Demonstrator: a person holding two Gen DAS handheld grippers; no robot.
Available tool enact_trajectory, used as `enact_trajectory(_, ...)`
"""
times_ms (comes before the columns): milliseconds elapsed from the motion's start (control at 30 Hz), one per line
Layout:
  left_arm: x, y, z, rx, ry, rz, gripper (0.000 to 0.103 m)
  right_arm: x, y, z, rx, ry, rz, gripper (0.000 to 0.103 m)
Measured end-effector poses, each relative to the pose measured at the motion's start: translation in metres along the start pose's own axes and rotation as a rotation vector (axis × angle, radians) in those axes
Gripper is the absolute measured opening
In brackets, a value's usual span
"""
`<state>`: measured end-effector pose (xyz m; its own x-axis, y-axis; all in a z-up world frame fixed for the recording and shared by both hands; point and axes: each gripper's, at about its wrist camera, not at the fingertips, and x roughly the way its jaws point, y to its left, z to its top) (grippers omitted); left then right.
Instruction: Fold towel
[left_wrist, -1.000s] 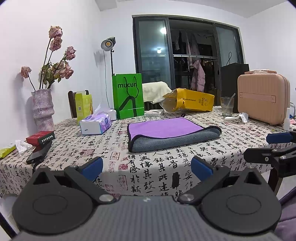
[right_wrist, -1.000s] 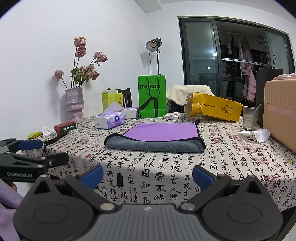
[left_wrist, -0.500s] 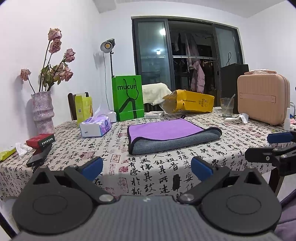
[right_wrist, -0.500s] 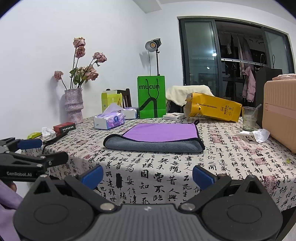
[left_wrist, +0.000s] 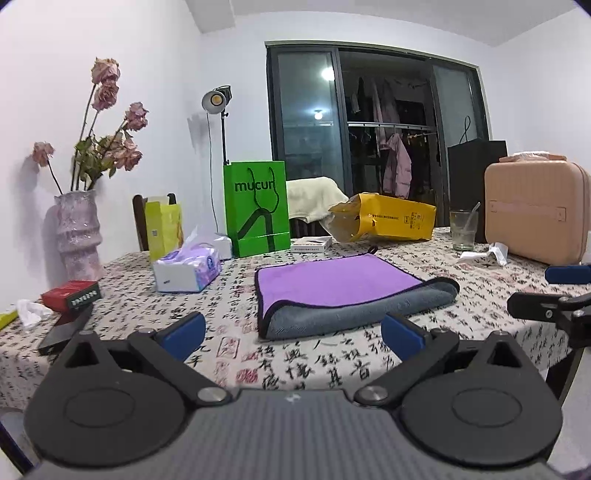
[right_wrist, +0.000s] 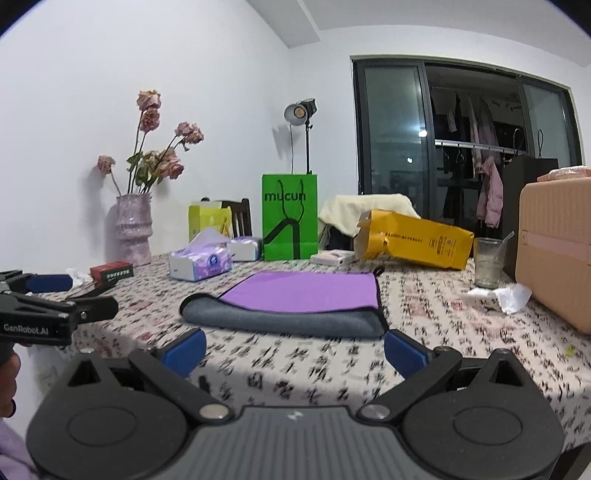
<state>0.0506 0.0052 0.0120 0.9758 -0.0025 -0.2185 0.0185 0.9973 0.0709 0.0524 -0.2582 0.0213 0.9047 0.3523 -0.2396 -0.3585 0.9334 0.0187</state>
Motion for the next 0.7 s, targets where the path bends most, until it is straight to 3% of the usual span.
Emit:
enact_trajectory(233, 0.043, 0.008, 0.008, -0.019, 0.024, -0.022, 0.103, 0.047, -0.019, 0.010, -0.011, 0.033, -0.007, 0.100)
enact_trajectory(467, 0.107, 0.017, 0.015, -0.029, 0.099, -0.052, 0.086, 0.100, -0.044, 0.018, -0.020, 0.109, 0.007, 0.084)
enact_trajectory(700, 0.167, 0.022, 0.013, 0.007, 0.198, -0.099, 0.081, 0.157, -0.074, 0.022, -0.010, 0.188, 0.028, 0.070)
